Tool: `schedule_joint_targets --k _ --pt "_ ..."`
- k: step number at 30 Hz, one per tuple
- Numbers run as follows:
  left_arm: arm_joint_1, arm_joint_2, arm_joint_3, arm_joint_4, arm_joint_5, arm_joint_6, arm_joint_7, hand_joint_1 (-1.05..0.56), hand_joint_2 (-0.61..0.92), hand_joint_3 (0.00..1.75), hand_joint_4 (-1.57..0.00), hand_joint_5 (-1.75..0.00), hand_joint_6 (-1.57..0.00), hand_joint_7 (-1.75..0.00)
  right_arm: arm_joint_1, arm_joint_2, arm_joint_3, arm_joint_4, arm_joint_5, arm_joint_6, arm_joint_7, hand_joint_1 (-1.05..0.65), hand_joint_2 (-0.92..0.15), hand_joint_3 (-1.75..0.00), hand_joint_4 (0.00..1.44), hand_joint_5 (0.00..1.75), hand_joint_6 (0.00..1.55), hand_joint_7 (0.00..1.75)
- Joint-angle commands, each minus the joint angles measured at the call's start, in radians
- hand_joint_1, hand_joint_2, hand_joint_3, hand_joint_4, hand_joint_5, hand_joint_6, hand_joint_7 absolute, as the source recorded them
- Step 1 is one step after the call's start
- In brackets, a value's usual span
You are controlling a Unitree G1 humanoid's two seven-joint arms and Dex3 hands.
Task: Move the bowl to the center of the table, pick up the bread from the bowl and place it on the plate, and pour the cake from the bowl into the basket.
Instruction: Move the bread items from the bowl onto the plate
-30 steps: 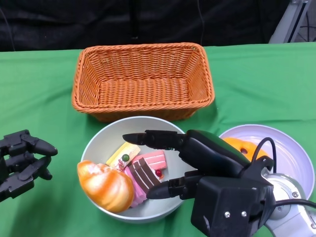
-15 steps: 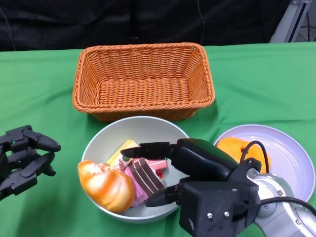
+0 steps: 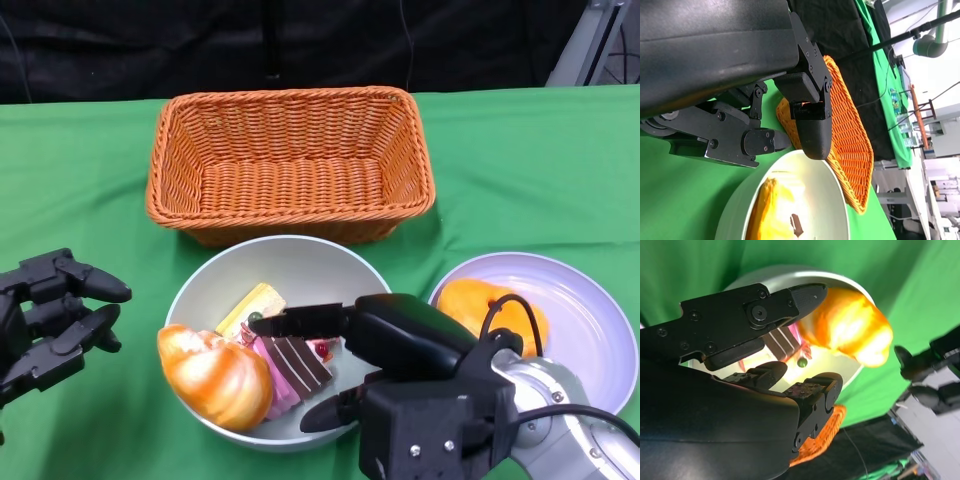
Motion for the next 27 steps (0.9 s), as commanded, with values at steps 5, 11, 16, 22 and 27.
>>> schedule_joint_targets --k 5,11,16,22,27 --pt "0.020 0.005 0.000 -0.033 0.010 0.011 0.021 -0.06 0.91 0.38 -0.72 -1.46 -0.82 -1.05 -0.032 0.040 0.047 0.031 -0.032 0.029 0.026 -0.64 -0.90 0.00 0.49 0.02 0.39 0.00" --pt "0.019 0.008 0.000 -0.029 0.019 0.015 0.029 -0.06 0.91 0.38 -0.73 -1.44 -0.83 -1.04 -0.035 0.061 0.056 0.053 -0.041 0.034 0.015 -0.63 -0.90 0.00 0.49 0.02 0.39 0.00" --pt "0.013 0.006 0.001 -0.014 0.018 0.004 0.023 -0.06 0.91 0.39 -0.74 -1.45 -0.84 -1.03 -0.045 0.075 0.062 0.092 -0.044 0.012 -0.003 -0.63 -0.90 0.00 0.50 0.02 0.39 0.00" --pt "0.014 0.006 0.000 -0.012 0.018 0.005 0.022 -0.05 0.91 0.40 -0.74 -1.46 -0.83 -1.03 -0.056 0.101 0.068 0.146 -0.043 -0.022 -0.035 -0.63 -0.89 0.00 0.50 0.02 0.40 0.00" --pt "0.013 0.007 -0.001 -0.011 0.018 0.007 0.020 -0.06 0.91 0.40 -0.75 -1.47 -0.83 -1.03 -0.072 0.117 0.068 0.174 -0.056 -0.030 -0.061 -0.64 -0.89 0.00 0.51 0.02 0.41 0.01"
